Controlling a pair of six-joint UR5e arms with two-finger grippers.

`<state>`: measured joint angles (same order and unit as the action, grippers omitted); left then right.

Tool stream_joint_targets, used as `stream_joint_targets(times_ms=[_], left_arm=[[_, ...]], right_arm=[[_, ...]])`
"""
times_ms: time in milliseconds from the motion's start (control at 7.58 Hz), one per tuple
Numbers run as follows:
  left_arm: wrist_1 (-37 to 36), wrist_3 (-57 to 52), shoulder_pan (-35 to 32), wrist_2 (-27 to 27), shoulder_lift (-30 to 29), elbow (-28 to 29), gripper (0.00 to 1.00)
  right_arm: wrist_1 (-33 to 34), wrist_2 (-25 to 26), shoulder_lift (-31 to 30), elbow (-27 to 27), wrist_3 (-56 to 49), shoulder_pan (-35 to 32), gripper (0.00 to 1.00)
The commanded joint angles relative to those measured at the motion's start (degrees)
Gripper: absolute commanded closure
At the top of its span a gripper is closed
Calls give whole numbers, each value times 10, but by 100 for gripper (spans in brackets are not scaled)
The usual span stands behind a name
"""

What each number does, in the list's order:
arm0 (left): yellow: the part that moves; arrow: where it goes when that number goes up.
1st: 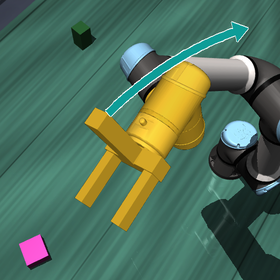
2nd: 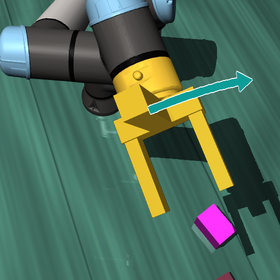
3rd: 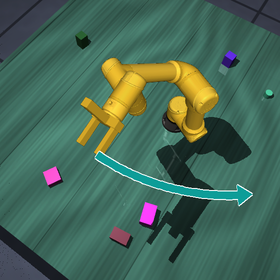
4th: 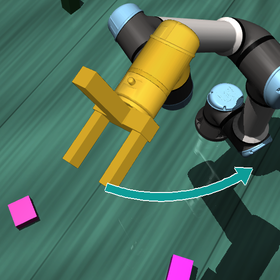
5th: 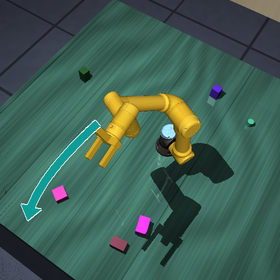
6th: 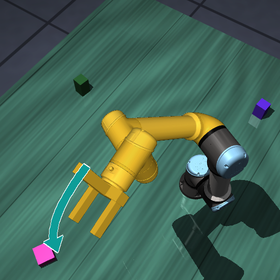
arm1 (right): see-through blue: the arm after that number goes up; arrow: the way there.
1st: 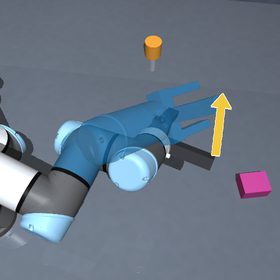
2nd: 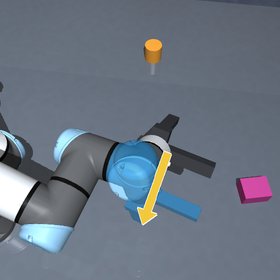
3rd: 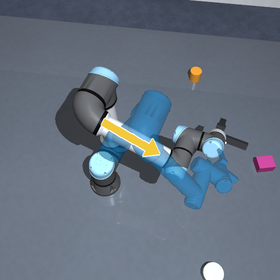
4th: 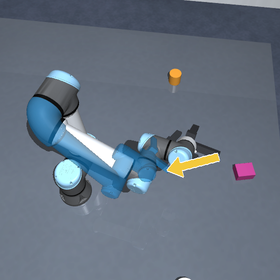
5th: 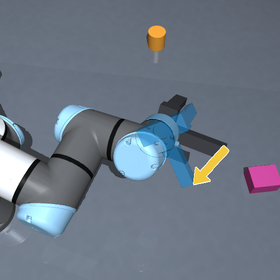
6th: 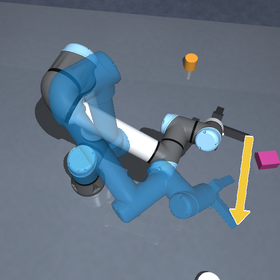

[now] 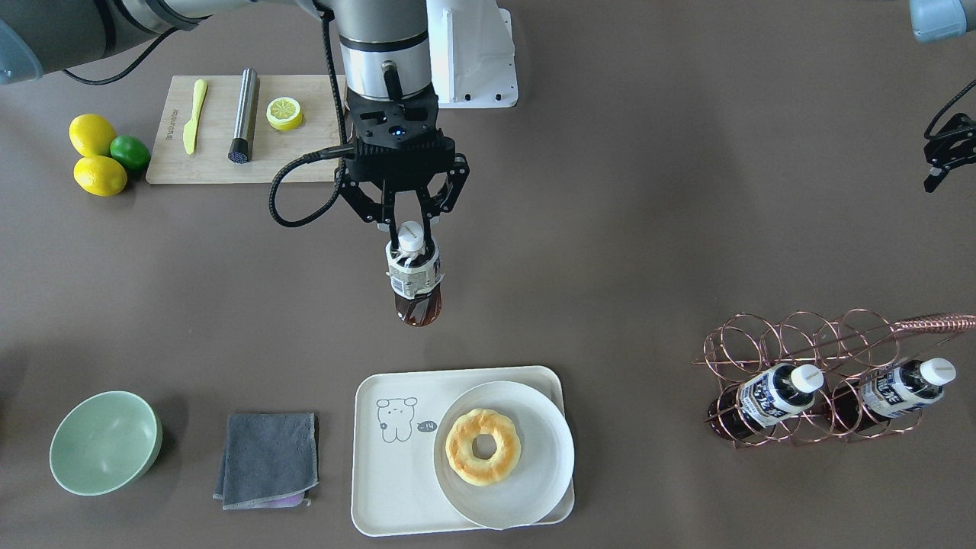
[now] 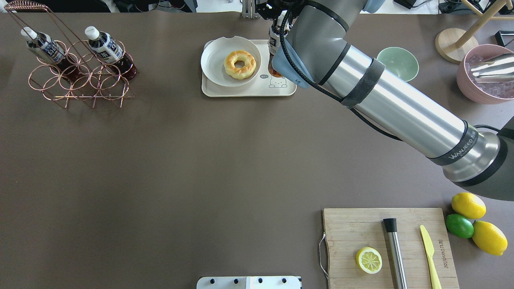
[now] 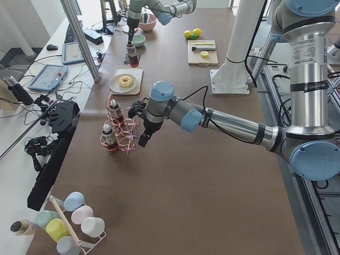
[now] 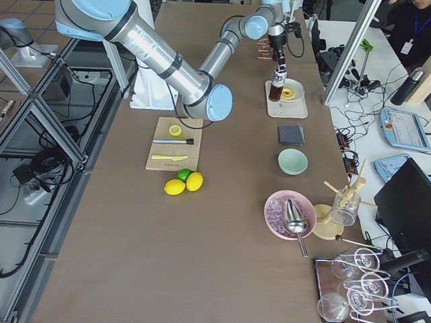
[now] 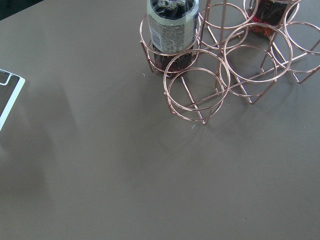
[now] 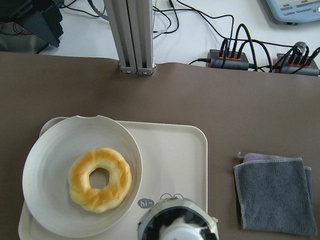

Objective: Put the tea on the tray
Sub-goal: 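Carry the tea bottle onto the beige tray beside the plate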

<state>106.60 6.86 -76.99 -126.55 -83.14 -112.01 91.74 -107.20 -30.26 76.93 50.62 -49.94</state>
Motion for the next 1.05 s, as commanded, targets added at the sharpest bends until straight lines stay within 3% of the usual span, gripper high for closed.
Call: stream_joint_targets(times_ms=[0, 396, 923], left_arm=[[1, 1, 0, -1, -1, 0, 0], [1, 1, 0, -1, -2, 0, 0], [1, 0, 0, -1, -3, 0, 0]], right_arm=[[-37, -9, 4, -61, -6, -9, 100], [-76, -9, -4, -70, 0, -2, 100], [-78, -3, -8, -71, 6, 12, 100]])
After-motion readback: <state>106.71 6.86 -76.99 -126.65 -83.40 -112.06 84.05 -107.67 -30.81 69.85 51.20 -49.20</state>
